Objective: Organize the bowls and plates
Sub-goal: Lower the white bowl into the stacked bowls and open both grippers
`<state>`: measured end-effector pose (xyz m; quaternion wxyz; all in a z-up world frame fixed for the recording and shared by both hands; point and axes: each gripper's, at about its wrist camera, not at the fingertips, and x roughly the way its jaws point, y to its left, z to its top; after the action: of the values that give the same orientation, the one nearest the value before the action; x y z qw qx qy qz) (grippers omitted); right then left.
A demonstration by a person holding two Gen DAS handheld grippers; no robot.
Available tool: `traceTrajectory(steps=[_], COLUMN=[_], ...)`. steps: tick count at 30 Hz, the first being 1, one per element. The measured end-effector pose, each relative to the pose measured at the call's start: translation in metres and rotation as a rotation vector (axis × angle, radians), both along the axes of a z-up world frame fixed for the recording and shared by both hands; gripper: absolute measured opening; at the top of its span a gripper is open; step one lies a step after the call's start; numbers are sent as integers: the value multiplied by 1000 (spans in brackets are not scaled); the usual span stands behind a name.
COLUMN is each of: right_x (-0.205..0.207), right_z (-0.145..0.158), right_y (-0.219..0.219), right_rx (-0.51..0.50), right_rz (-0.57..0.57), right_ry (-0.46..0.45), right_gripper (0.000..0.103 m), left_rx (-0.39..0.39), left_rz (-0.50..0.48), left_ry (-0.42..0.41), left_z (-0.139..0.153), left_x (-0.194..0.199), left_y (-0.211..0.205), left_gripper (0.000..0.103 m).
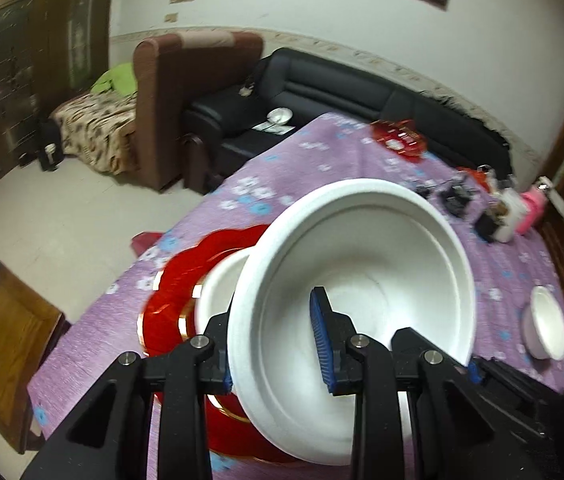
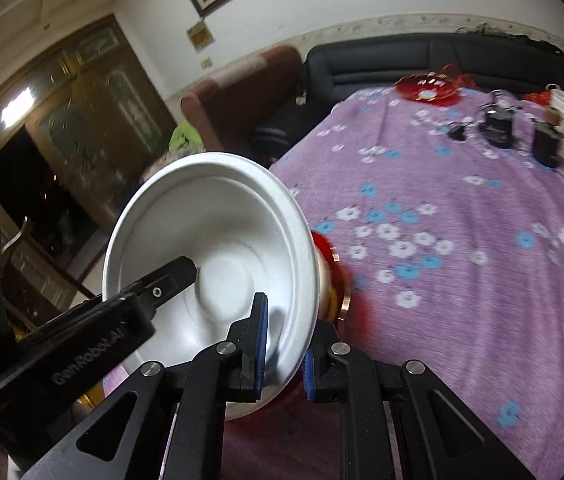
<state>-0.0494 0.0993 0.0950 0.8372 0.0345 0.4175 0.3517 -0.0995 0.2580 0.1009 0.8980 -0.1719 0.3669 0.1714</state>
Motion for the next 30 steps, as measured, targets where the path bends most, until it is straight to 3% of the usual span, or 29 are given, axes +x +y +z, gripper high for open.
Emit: traceTrajectory(steps=[7,9,11,17,19,22,26,30], right_x=[22,24,25,14,8,-2,-16,-35], right_z=[-30,-33,-33,-24,-22,-15,5,19], right_y=[28,31,32,35,40,36,4,-41], right_rx=[-33,-44,-48,-61,-114,-139,-48,-18], right_rz=[29,22,9,-10,-13,-40,-103,-169], right_ry=[79,77,41,-89,-155,-236,-280,-317], right_gripper=[18,21,33,59,67,67,67,69], left_rx=[3,4,3,20,29,19,0,36], left_rz=[40,46,53,72,80,82,77,42], left_ry=[54,43,19,-35,-58,-91,-129,-161], left_z=[-22,-22,-20,-11,-6,0,9,18], left_x=[10,10,8,-6,-11,-21,-33,-38], left_y=[27,29,32,28,25,23,17,-5], left_gripper=[33,50,61,63,64,66,67,70])
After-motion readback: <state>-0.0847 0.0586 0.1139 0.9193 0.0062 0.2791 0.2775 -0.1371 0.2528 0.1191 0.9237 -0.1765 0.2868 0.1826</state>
